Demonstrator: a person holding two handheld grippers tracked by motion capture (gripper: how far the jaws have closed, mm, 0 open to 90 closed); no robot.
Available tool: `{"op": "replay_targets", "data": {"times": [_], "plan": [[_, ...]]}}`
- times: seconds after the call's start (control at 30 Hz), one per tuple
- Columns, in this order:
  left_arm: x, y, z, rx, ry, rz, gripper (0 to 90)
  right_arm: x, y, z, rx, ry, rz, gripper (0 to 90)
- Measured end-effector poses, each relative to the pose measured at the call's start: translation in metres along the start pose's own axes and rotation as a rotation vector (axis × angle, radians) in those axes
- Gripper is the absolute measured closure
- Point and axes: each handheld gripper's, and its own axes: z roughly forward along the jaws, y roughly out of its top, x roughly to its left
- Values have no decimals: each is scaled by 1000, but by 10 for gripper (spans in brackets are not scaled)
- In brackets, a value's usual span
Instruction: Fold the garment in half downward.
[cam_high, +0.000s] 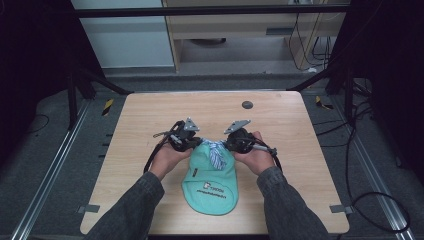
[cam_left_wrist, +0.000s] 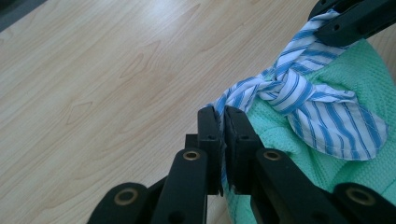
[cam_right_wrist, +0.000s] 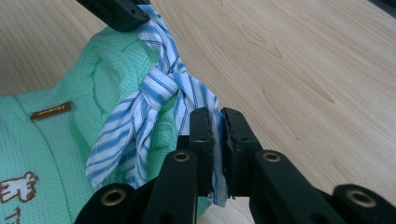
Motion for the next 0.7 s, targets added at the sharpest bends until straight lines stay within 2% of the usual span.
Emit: {"op": "replay_targets", "data": {"times": [0.1,0.2,0.33,0.57,0.7], "plan": [[-2,2,-1,-5,5,10,861,-1,-1,-1,-5,-4,-7,831],[-3,5,-3,-11,16,29,861,-2,0,-4,-11,-15,-34,831],[-2,6,-4,-20,15,31,861,-5,1,-6,-16,-21,-71,831],[3,7,-13,-29,22,51,861,-6,10,-6,-27,-35,-96,831],[5,6,-15,-40,22,41,862,-7,13,-6,-39,-41,-99,831]]}}
